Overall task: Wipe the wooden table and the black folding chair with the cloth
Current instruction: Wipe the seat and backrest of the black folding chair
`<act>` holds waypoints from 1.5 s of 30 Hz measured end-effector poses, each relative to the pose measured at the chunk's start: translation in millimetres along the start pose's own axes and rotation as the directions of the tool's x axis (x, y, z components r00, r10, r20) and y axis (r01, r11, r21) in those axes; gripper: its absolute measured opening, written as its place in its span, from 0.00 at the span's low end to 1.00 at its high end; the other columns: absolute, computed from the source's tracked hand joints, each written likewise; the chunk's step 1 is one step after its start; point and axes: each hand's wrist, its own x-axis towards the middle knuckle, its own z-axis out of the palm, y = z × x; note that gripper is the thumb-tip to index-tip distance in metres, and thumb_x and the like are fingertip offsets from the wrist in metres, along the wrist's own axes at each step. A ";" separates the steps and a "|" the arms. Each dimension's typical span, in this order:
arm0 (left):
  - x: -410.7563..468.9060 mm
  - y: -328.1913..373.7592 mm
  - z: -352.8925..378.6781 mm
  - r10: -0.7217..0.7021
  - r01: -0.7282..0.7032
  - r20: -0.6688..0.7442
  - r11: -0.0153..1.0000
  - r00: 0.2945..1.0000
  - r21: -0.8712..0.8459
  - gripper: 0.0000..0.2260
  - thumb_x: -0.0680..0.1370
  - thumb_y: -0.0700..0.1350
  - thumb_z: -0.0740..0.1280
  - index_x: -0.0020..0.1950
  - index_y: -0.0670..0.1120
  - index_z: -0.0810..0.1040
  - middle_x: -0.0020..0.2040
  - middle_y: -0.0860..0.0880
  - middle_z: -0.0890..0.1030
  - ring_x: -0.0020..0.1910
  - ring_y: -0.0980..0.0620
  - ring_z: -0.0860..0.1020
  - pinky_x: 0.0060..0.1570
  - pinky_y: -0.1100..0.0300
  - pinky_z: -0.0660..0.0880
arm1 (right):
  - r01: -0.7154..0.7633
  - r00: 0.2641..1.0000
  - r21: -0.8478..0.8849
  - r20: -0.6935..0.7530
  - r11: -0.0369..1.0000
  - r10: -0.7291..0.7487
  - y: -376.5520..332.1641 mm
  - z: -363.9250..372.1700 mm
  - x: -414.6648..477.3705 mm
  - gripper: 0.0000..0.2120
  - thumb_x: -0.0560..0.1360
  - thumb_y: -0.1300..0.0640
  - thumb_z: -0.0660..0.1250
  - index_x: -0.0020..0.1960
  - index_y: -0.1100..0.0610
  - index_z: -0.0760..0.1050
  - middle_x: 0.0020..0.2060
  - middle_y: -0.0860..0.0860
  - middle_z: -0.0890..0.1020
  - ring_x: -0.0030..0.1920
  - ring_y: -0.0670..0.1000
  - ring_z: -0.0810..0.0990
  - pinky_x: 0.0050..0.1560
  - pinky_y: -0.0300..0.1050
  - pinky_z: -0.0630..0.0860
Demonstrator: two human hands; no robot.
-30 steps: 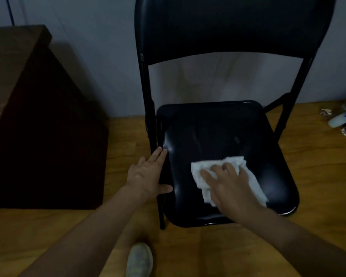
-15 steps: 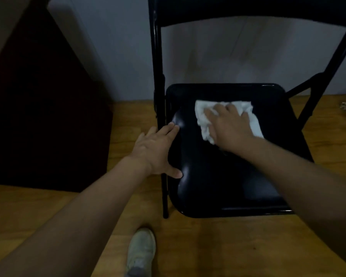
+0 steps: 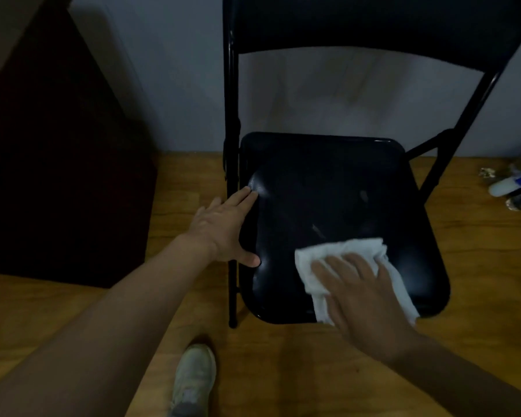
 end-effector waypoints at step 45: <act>11.4 -22.0 33.0 0.072 -0.084 -0.072 0.979 0.995 -0.183 0.63 0.60 0.67 0.77 0.73 0.68 0.28 0.73 0.71 0.28 0.77 0.40 0.56 0.70 0.38 0.59 | -0.022 1.000 -0.092 -0.019 0.995 0.021 27.4 -30.2 221.9 0.36 0.80 0.48 0.63 0.82 0.51 0.48 0.81 0.54 0.53 0.79 0.63 0.52 0.69 0.70 0.61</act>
